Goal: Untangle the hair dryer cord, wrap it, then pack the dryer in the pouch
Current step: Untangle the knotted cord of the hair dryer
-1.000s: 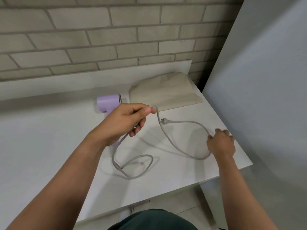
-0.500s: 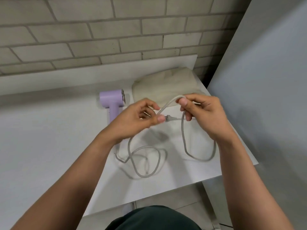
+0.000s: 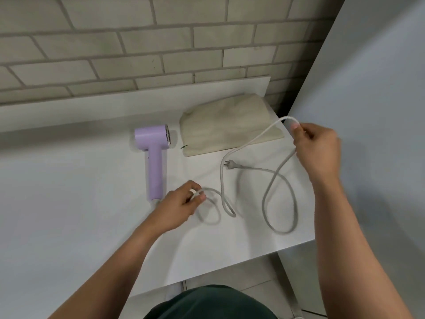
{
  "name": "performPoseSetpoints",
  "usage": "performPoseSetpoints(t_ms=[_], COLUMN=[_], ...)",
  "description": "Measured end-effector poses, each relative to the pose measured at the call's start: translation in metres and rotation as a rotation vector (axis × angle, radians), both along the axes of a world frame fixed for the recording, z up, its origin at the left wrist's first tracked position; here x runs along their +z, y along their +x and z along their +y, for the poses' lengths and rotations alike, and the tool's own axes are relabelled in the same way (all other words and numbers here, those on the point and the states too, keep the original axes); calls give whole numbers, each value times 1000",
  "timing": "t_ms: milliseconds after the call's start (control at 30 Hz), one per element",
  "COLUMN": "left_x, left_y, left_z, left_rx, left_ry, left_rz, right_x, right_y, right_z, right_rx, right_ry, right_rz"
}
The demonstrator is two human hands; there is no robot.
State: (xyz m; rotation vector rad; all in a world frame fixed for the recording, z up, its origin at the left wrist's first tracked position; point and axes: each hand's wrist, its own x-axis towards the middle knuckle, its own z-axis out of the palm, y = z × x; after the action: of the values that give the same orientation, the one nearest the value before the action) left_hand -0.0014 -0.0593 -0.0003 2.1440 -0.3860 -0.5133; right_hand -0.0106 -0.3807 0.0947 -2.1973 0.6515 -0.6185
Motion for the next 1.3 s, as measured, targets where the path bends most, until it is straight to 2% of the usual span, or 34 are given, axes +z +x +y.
performPoseSetpoints(t_ms=[100, 267, 400, 433, 500, 533, 600, 667, 733, 800, 867, 967, 1133, 1200, 1300], left_x=[7, 20, 22, 21, 20, 19, 17, 15, 16, 16, 15, 12, 2, -3, -3], left_y=[1, 0, -1, -1, -2, -3, -4, -5, -5, -3, 0, 1, -3, -4, -5], left_z=[4, 8, 11, 11, 11, 11, 12, 10, 8, 8, 11, 16, 21, 27, 32], left_rx=[184, 337, 356, 360, 342, 323, 285, 251, 229, 208, 180, 96, -18, -66, -115], left_ry=[-48, -96, -93, -90, -69, -58, -49, -62, -77, -89, -97, -105, -123, -108, -134], left_rz=[-123, -197, -200, -186, -158, -149, -141, -134, -119, -112, -106, -79, -18, -16, 15], right_x=[-29, -101, -120, -116, -102, -91, -69, -49, -47, -57, -61, -66, -68, -71, -82], right_y=[7, 8, 8, 7, 1, -3, -9, -13, -14, -10, -6, -4, -2, -2, -4], right_z=[-20, -40, -25, -21, -13, -7, 11, 39, 66, 82, 86, 78, 72, 72, 76], right_rx=[-133, -109, -45, -27, 23, 48, 144, 419, 782, 942, 920, 867, 656, 597, 565], right_ry=[-7, 405, 592, 558, 323, 197, 78, -47, -300, -536, -579, -597, -690, -726, -742], right_rz=[198, 343, 375, 413, 478, 444, 234, 82, 159, 274, 280, 181, 29, 77, 266])
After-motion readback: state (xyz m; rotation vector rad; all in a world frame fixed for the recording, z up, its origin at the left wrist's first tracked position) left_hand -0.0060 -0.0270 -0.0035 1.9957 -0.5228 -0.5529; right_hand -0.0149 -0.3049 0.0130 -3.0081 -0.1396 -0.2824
